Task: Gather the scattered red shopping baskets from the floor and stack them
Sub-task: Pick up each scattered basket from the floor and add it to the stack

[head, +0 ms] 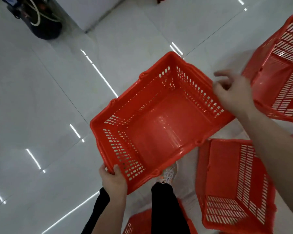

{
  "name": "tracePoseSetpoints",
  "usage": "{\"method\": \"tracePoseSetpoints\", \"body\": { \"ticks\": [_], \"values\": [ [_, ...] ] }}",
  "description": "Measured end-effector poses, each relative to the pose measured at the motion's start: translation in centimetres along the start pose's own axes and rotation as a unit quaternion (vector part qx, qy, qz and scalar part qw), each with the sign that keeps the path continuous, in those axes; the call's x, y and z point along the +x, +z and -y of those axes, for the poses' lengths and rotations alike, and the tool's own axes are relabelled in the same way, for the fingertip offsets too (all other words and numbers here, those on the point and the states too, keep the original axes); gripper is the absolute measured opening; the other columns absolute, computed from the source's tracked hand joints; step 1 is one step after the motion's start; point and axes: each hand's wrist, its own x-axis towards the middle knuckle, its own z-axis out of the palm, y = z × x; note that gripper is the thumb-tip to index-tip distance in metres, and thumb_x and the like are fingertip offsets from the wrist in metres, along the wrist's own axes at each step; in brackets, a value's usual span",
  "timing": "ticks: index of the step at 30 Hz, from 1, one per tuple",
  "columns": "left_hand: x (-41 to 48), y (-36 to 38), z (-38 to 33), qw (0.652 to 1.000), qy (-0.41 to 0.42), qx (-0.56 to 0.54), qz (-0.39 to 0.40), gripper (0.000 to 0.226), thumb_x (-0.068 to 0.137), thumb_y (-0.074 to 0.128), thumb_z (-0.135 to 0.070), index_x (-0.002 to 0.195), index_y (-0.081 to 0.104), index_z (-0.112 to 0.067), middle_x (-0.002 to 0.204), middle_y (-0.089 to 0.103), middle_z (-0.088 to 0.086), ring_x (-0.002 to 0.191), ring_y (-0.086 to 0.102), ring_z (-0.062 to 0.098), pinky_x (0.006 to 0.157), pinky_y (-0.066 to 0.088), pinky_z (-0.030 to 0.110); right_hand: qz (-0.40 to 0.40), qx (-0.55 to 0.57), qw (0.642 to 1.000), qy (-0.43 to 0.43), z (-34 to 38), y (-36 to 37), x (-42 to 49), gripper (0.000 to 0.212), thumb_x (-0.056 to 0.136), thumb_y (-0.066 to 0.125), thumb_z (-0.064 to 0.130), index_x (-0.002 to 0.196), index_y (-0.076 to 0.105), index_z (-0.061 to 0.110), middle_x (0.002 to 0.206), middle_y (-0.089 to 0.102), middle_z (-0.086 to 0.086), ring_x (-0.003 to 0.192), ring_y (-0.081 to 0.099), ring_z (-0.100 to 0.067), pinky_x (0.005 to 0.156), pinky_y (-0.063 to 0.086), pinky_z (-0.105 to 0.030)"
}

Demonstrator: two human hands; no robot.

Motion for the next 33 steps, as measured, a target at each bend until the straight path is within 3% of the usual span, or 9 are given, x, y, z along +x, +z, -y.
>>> {"method": "tracePoseSetpoints", "body": {
  "ticks": [2,5,9,12,16,20,23,29,33],
  "values": [
    [1.6,1.0,0.6,1.0,0.0,0.012,-0.022,0.039,0.095,0.059,-0.016,0.133,0.054,-0.008,0.113,0.067,0.012,0.097,0.063,0.028,0.085,0.042,0.033,-0.01,0.01,1.0,-0.008,0.4,1.7,2.7,0.043,0.076,0.061,0.041,0.118,0.063,0.032,0.076,0.067,0.022,0.061,0.055,0.002,0.064,0.042,-0.014],
    [2.3,1.9,1.7,0.998,0.024,0.03,-0.042,0.039,0.095,0.058,-0.018,0.133,0.053,-0.011,0.109,0.066,0.007,0.092,0.06,0.023,0.082,0.041,0.034,0.065,-0.099,0.993,-0.01,-0.8,3.9,4.5,0.057,0.071,0.063,0.049,0.125,0.061,0.03,0.093,0.068,0.012,0.076,0.062,-0.005,0.077,0.051,-0.028],
    [2.4,3.5,1.7,0.999,0.026,0.025,-0.039,0.041,0.096,0.059,-0.019,0.134,0.045,-0.012,0.099,0.059,0.001,0.081,0.055,0.02,0.077,0.038,0.032,0.087,-0.031,0.995,0.047,-5.6,5.5,1.1,0.05,0.077,0.072,0.019,0.125,0.062,0.009,0.1,0.069,-0.008,0.078,0.063,0.003,0.075,0.049,-0.015],
    [4.0,4.1,1.5,0.999,0.013,0.027,-0.032,0.042,0.097,0.057,-0.015,0.135,0.042,-0.009,0.098,0.058,0.003,0.08,0.053,0.021,0.076,0.037,0.031,0.11,-0.052,0.988,0.095,-8.5,7.1,-1.2,0.061,0.077,0.073,0.021,0.135,0.055,0.014,0.117,0.064,-0.012,0.101,0.062,-0.024,0.092,0.051,-0.043],
    [6.6,4.4,2.7,0.996,0.014,0.084,0.033,0.047,0.097,0.058,-0.017,0.141,0.041,-0.01,0.111,0.065,0.013,0.096,0.061,0.032,0.084,0.042,0.037,0.089,-0.105,0.988,0.074,-9.8,8.8,-2.0,0.069,0.073,0.063,0.042,0.137,0.051,0.021,0.12,0.06,-0.012,0.113,0.054,-0.034,0.101,0.043,-0.048],
    [8.4,5.1,4.1,0.982,0.028,0.156,0.105,0.045,0.1,0.053,-0.023,0.142,0.041,-0.013,0.122,0.065,0.016,0.105,0.062,0.04,0.085,0.044,0.042,0.147,-0.161,0.973,0.079,-11.1,10.6,-3.0,0.074,0.076,0.064,0.043,0.145,0.05,0.019,0.142,0.048,-0.013,0.131,0.042,-0.036,0.11,0.03,-0.04],
    [9.9,6.0,4.9,0.966,0.038,0.208,0.151,0.042,0.101,0.049,-0.022,0.14,0.037,-0.01,0.119,0.064,0.021,0.102,0.061,0.045,0.08,0.042,0.043,0.181,-0.165,0.966,0.085,-12.3,11.8,-4.2,0.084,0.081,0.072,0.034,0.155,0.033,0.021,0.156,0.032,-0.012,0.138,0.035,-0.038,0.114,0.031,-0.044],
    [11.9,8.0,4.2,0.959,0.061,0.198,0.191,0.049,0.101,0.05,-0.021,0.144,0.027,-0.015,0.119,0.064,0.012,0.085,0.058,0.027,0.074,0.044,0.037,0.159,-0.194,0.963,0.096,-13.3,12.4,-4.4,0.093,0.085,0.069,0.035,0.159,0.015,0.023,0.165,0.012,-0.009,0.143,0.025,-0.038,0.114,0.029,-0.049],
    [12.9,8.0,1.4,0.93,0.106,0.227,0.269,0.051,0.1,0.054,-0.033,0.146,0.034,-0.02,0.129,0.062,0.004,0.105,0.061,0.027,0.082,0.041,0.034,0.113,-0.237,0.955,0.138,-12.4,10.5,-4.1,0.085,0.084,0.066,0.039,0.156,0.024,0.018,0.16,0.025,-0.012,0.139,0.028,-0.041,0.11,0.032,-0.053]
  ]
}}
